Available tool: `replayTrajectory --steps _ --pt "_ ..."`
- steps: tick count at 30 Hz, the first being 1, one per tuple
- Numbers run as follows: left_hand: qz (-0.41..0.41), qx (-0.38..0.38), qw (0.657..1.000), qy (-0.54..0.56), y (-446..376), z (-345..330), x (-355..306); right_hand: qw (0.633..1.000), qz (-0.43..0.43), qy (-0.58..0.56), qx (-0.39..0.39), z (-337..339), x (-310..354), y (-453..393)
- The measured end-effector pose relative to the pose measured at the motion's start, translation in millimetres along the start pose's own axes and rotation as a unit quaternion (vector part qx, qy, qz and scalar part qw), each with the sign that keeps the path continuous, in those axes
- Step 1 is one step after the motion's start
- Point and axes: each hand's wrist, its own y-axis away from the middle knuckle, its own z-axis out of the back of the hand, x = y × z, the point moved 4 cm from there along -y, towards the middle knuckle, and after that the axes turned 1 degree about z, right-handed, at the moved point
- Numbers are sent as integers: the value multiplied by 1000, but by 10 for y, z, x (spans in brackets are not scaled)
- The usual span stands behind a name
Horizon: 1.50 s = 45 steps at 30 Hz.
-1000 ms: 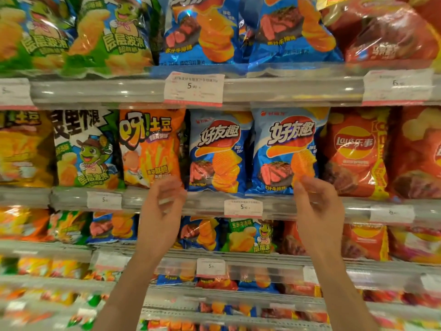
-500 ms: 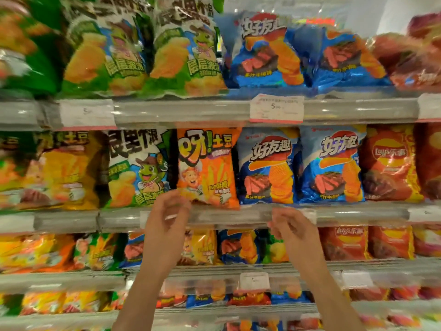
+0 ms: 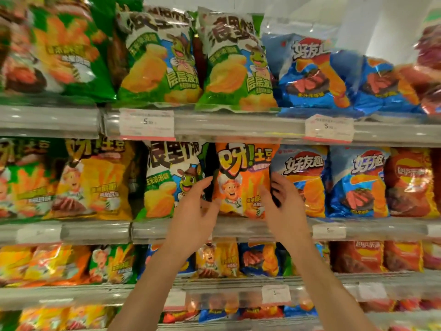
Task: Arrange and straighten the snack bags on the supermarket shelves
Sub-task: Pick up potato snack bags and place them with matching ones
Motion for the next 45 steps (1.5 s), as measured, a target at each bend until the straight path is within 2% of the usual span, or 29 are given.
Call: replayTrajectory --steps 6,9,12,19,23,26,31,41,45 --pt "18 30 999 -10 -95 -111 -121 997 -12 48 60 -123 45 -226" --pt "24 33 999 -17 -152 -119 -105 995 -41 13 92 -144 12 -260" --pt "20 37 999 -5 -164 -116 -116 994 -54 -1 91 -122 -17 -307" --pt "-18 -9 1000 -4 -114 -25 -262 993 -49 -39 101 76 136 -467" --pt "-29 -16 999 27 -40 -11 -311 984 -87 -81 133 150 143 -389" --pt "-15 -12 998 58 76 -26 -295 976 -114 -105 154 171 98 -248" --pt "12 -39 997 69 287 -40 -199 963 -174 -151 142 154 -62 3" --pt "96 -137 980 112 1082 419 335 962 -157 -155 164 72 -50 598" --pt "121 -146 975 113 1365 650 569 964 -152 -142 166 -101 20 896"
